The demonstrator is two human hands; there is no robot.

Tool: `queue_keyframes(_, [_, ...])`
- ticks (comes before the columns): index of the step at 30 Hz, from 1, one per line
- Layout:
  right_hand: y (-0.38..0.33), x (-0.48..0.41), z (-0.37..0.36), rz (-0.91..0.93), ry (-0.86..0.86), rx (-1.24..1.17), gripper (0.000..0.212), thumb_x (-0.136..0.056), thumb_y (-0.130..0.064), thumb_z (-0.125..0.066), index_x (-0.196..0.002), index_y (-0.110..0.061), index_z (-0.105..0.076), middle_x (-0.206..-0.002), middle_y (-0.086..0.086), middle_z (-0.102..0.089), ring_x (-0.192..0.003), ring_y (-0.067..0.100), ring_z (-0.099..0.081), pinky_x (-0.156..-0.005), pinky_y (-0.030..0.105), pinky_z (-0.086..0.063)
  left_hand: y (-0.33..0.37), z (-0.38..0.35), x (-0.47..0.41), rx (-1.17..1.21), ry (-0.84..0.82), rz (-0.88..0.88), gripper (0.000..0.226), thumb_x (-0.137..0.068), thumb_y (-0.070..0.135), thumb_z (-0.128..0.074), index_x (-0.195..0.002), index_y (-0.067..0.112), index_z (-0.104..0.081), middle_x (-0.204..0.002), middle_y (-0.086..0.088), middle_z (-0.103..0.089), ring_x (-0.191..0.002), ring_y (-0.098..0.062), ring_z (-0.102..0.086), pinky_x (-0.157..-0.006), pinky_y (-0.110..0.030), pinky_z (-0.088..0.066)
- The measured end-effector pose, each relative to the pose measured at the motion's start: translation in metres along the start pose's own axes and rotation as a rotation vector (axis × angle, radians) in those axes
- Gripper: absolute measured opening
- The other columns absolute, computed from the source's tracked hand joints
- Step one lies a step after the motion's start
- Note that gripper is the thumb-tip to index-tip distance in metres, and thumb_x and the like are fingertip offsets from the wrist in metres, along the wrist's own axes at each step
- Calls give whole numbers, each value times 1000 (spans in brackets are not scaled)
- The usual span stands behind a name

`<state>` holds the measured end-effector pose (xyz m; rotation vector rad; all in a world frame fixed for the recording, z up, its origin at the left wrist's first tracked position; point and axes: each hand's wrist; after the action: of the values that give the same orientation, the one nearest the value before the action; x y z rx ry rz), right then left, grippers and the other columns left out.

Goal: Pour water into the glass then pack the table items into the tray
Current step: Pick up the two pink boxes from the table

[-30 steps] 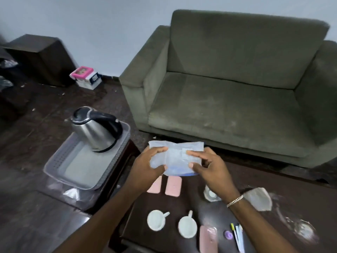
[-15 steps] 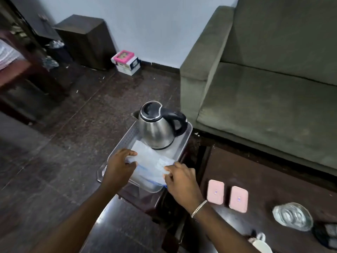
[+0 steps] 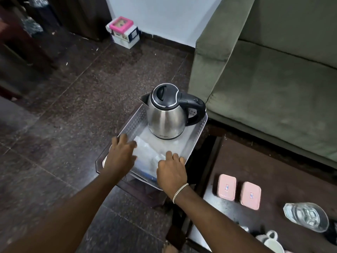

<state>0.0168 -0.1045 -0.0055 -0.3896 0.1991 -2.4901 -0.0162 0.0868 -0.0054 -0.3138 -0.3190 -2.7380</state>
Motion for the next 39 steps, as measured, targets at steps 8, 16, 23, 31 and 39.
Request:
queue_keyframes(8, [-9, -12, -5, 128, -102, -92, 21, -92, -7, -57, -110, -13, -65, -126, 12, -50, -111, 39, -50, -82, 51, -52, 13, 0, -14, -35, -255, -100, 66, -81, 27, -84, -139, 23, -53, -133, -15, -49, -118, -41, -58, -100, -47, -50])
queue_keyframes(16, [-8, -9, -5, 109, -84, -98, 24, -92, -4, -54, -110, -11, -68, -131, 12, -49, -113, 39, -50, -87, 50, -53, 18, 1, -14, -41, -227, -103, 69, -79, 27, -86, -140, 21, -53, -133, -16, -53, -116, -42, -58, -102, -44, -46])
queue_keyframes(23, [32, 27, 28, 138, 260, -294, 33, -89, -8, -63, -122, -13, -67, -116, 8, -55, -98, 31, -53, -88, 42, -51, 55, 14, 19, 182, 117, -197, 54, -82, 28, -84, -128, 14, -60, -110, -10, -55, -87, -32, -63, -76, -40, -53])
queue_keyframes(31, [161, 102, 39, -60, 374, -361, 36, -93, -18, -66, -128, -11, -66, -118, 8, -57, -101, 30, -55, -91, 44, -52, 175, -4, 52, 241, 119, -460, 51, -88, 37, -76, -130, 19, -53, -120, -2, -49, -91, -26, -65, -77, -36, -54])
queue_keyframes(39, [273, 168, 4, -314, 58, -120, 70, -83, -33, -74, -146, -15, -50, -143, 6, -51, -121, 33, -53, -100, 45, -45, 276, -74, 57, 129, -219, -425, 90, -79, 37, -84, -154, 21, -35, -148, 0, -35, -120, -34, -60, -98, -49, -52])
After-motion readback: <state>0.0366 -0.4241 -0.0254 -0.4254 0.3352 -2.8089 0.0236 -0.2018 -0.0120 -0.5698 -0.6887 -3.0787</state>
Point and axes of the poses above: each hand's wrist, its own x-axis away from the middle knuckle, its own z-axis out of the back of the hand, y = z × x
